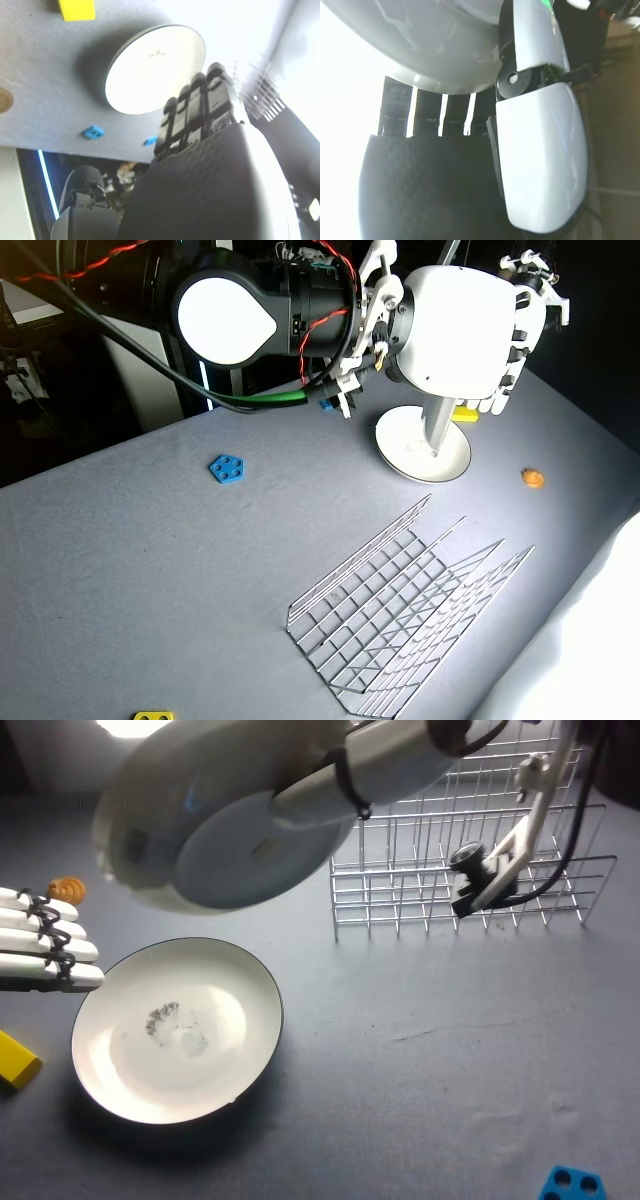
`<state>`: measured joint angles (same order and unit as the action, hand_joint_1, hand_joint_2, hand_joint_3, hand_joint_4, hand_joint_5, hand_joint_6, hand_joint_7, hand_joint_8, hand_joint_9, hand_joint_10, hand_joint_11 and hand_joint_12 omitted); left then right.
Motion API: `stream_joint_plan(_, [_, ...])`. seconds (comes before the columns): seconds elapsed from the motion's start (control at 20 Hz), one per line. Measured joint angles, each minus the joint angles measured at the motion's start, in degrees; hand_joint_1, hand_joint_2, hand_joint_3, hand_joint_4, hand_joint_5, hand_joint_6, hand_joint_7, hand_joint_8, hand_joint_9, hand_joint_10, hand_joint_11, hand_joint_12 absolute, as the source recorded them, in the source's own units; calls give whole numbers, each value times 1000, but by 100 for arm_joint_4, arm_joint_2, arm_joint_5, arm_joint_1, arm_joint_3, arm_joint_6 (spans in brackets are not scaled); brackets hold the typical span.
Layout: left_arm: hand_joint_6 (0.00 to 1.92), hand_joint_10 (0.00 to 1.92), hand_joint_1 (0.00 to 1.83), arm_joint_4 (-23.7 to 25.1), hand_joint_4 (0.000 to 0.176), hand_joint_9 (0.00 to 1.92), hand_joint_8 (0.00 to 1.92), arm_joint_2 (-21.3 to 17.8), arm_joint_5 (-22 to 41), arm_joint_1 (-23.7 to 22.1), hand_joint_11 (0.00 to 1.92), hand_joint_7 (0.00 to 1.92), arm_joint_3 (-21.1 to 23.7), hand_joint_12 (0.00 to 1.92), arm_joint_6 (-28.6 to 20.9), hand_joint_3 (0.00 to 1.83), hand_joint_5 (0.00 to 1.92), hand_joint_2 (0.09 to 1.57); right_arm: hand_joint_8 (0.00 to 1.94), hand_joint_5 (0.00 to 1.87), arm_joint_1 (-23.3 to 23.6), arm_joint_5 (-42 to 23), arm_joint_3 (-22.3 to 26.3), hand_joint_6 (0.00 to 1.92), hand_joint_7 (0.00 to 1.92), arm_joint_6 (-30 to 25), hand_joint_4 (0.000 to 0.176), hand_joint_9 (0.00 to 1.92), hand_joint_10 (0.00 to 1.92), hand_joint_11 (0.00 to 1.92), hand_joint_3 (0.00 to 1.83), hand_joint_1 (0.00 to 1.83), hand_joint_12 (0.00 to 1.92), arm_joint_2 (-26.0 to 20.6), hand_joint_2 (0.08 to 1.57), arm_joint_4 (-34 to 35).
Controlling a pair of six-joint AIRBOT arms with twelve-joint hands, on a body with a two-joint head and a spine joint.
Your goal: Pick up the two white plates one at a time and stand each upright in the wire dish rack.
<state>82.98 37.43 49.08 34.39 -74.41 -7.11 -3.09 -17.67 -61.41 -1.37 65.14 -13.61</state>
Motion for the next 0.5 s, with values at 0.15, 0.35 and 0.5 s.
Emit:
stream_joint_plan(0.15, [0,0,0,11,0,0,0,46,-37,-68,0,0,-42,0,-4,0,0,1072,765,962,0,-70,-66,1058,1072,-37,0,947,1053,901,0,1379,938,-35,1090,46])
stream_joint_plan(0.35, [0,0,0,20,0,0,0,144,9,-120,0,0,-63,0,-2,2,0,1079,804,953,-2,-98,-221,1084,1045,-81,0,929,1067,887,0,1376,917,-68,1098,531])
stream_joint_plan(0.5, [0,0,0,37,0,0,0,197,-4,-162,0,0,-155,0,-2,1,0,1077,778,962,-2,-129,-426,1060,1066,-101,0,934,1065,890,0,1378,925,-116,1093,566])
